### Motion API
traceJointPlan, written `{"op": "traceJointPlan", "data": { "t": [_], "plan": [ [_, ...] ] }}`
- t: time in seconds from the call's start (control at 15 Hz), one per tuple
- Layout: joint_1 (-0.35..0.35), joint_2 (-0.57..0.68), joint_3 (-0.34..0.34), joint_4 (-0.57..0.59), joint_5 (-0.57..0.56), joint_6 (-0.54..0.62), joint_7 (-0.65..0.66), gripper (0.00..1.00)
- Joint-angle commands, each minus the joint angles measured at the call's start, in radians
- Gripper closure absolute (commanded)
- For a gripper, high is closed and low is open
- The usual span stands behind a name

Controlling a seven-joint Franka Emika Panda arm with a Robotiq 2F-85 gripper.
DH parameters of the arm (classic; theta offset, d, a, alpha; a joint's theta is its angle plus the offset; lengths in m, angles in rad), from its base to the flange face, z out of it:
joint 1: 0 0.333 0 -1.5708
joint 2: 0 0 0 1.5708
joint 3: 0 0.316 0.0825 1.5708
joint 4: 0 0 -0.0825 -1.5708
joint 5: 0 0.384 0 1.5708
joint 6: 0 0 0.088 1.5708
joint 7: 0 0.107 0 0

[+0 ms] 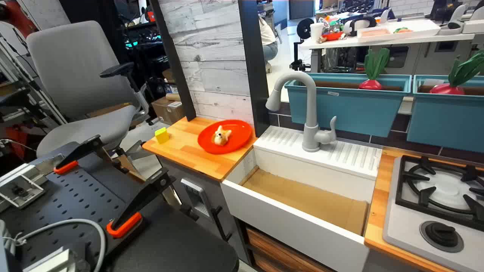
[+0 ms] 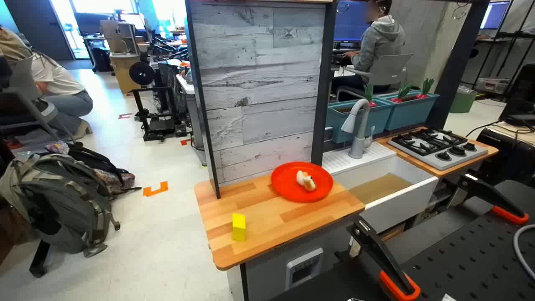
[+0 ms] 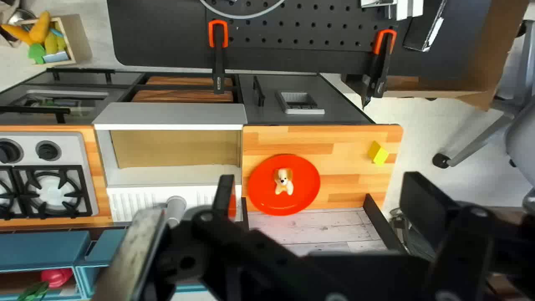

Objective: Move the faucet to the center of the sink

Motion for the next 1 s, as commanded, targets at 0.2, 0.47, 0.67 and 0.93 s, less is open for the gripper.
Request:
{"op": "traceJointPlan", "data": {
  "t": [0.2,0.47,0.67,0.93],
  "plan": [
    [-0.004,0.001,0.004,0.002,0.004,-0.002,-0.003,0.00],
    [-0.003,0.068,0.015,0.010,0.041,0.082,0.075,0.00],
    [0.013,0.222,0.026,0.057,0.096,0.178,0.160,0.00],
    [0.081,0.456,0.000,0.152,0.187,0.290,0.290,0.00]
  ]
}}
